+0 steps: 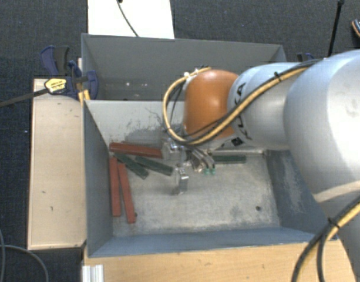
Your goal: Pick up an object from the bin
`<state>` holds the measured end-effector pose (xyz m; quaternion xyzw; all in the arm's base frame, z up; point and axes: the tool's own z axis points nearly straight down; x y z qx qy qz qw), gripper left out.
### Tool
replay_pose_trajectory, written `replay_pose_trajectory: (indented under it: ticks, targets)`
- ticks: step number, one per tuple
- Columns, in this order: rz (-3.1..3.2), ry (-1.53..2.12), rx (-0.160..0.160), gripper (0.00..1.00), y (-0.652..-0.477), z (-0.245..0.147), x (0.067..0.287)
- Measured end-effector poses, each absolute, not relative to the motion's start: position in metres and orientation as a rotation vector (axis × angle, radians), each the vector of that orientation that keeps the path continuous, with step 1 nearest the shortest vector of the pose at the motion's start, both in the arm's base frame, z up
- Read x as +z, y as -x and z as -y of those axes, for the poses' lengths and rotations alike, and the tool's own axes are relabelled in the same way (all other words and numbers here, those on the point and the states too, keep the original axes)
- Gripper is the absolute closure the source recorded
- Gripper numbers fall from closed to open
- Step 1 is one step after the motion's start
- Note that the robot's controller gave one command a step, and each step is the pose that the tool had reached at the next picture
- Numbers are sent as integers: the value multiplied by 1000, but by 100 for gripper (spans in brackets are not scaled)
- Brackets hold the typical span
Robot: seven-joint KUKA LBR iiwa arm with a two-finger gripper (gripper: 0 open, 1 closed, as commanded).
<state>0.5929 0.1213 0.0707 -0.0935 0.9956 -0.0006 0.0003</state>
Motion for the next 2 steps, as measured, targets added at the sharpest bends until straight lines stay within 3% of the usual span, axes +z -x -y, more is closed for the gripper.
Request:
replay_pose_trajectory:
  ticks: [1, 2]
  targets:
    - [-3136, 179, -1, 0, -575, -81, 70]
    - [-3127, 203, 6, 0, -582, -159, 72]
